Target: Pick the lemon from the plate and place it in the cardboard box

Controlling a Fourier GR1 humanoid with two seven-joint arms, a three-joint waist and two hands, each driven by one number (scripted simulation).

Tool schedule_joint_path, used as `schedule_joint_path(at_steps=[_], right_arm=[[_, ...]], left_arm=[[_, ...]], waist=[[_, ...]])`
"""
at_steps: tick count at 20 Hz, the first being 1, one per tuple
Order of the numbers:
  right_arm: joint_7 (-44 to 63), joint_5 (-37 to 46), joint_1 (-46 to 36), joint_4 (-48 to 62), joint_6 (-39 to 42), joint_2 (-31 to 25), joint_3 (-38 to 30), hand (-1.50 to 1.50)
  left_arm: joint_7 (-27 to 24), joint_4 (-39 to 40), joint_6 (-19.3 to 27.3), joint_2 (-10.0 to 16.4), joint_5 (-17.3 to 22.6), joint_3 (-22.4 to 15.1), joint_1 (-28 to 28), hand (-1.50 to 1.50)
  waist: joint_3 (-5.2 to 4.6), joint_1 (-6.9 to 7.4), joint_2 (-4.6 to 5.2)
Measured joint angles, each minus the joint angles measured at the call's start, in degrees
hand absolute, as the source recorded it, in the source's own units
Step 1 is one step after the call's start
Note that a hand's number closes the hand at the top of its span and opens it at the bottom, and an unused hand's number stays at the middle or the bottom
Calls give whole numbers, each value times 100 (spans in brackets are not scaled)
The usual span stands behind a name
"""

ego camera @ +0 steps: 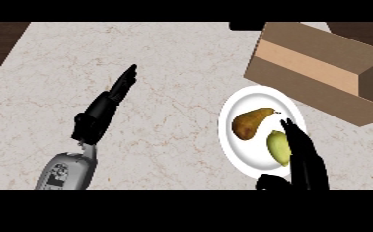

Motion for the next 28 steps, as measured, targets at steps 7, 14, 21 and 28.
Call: schedule_joint_path(at_steps=[7,14,21,28], right_arm=[[-231,116,-245,357,-58,-67,-111,150],[78,745,-518,459,127,-38,-109,150],[1292,1342,-1763,462,2087,-66,-16,150],[2008,1779,-2206,-800,3052,-69,144,150]], left_arm=[[65,-61,-25,-64,-54,19,-46,0],[45,-50,2,-176,-159,-35,-18,0],[-60,-12,-45,-135,-208,-7,56,0],[91,-46,-106,-156,-147,110,-13,0]], waist=[[-27,-5,-13],[-14,1,4],[62,62,46],[92,12,45]])
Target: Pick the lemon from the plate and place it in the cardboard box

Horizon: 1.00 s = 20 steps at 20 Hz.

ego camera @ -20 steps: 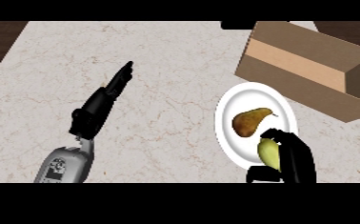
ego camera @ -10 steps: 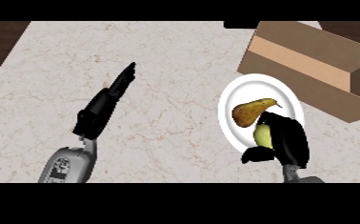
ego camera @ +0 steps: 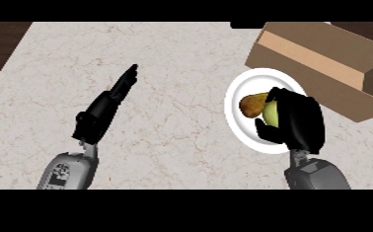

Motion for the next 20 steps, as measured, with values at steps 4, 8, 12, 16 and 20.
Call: schedule_joint_path(at_steps=[4,8,12,16,20], right_arm=[[309,2,-36,-1166,782,79,215,150],[558,-159,-284,-2157,1387,218,218,150],[999,-16,-547,-2834,1725,434,257,150],[1235,-171,-942,-3172,2071,513,-173,150],[1338,-300,-1355,-3102,2248,406,-721,150]], left_arm=[[-28,12,27,-30,-50,12,6,0],[34,-27,-49,-4,-3,52,-8,0],[-52,-86,-67,-18,-40,32,92,0],[-94,-19,-63,-60,-91,30,100,0],[-135,-11,-122,-54,-85,77,80,0]], waist=[[3,-20,-7],[5,-18,-7],[5,-4,-5],[6,3,3],[7,13,8]])
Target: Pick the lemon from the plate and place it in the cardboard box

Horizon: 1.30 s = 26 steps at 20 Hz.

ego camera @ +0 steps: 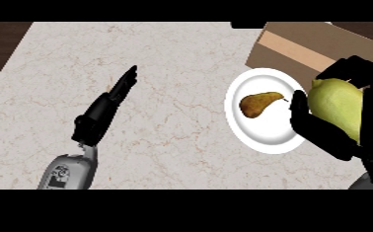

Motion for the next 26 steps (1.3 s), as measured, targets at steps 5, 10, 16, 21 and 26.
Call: schedule_joint_path(at_steps=[5,10,16,21,26], right_arm=[[-78,-320,-667,509,39,-290,-793,150],[-296,-553,-1062,1301,-357,-507,-1244,150],[-693,-833,-1489,2451,-1035,-860,-1806,150],[-982,-794,-1834,3518,-1487,-1261,-2008,150],[-1408,-759,-2005,4613,-1902,-1618,-2100,150]], left_arm=[[150,-110,-1,-80,-23,-29,2,0],[203,-102,-26,-94,-45,19,-87,0],[159,-107,-137,-20,-7,116,-27,0],[67,124,-69,-100,-103,124,-191,0],[61,172,-94,-118,-85,172,-246,0]], waist=[[1,14,4],[1,21,8],[2,39,13],[2,40,19],[3,49,25]])
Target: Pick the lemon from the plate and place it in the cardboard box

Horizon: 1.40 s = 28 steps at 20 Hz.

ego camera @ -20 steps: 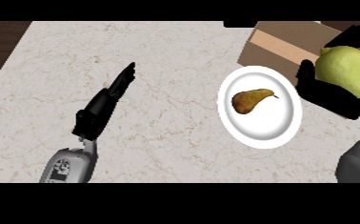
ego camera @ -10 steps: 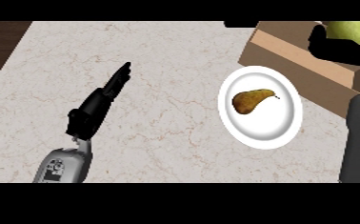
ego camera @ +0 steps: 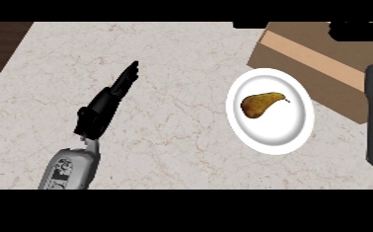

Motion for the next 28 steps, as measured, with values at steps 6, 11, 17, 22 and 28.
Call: schedule_joint_path(at_steps=[6,11,17,22,28], right_arm=[[-489,158,-200,1643,-979,-105,-62,150],[-708,-205,-270,2710,-1532,-31,-500,-150],[-1232,-776,-576,3892,-1993,-116,-978,-150],[-1978,-1491,-595,4005,-2575,-56,-1484,-150],[-2918,-2751,-455,3559,-2857,-52,-2330,-150]], left_arm=[[-49,-42,-31,-25,-49,-65,96,0],[-78,4,-75,16,-8,17,16,0],[19,-65,-63,-59,-27,-37,44,0],[-64,-72,-58,-52,-68,-49,126,0],[-116,-49,-75,5,-43,31,185,0]], waist=[[2,45,11],[4,62,24],[7,74,27],[11,55,22],[10,-38,-10]])
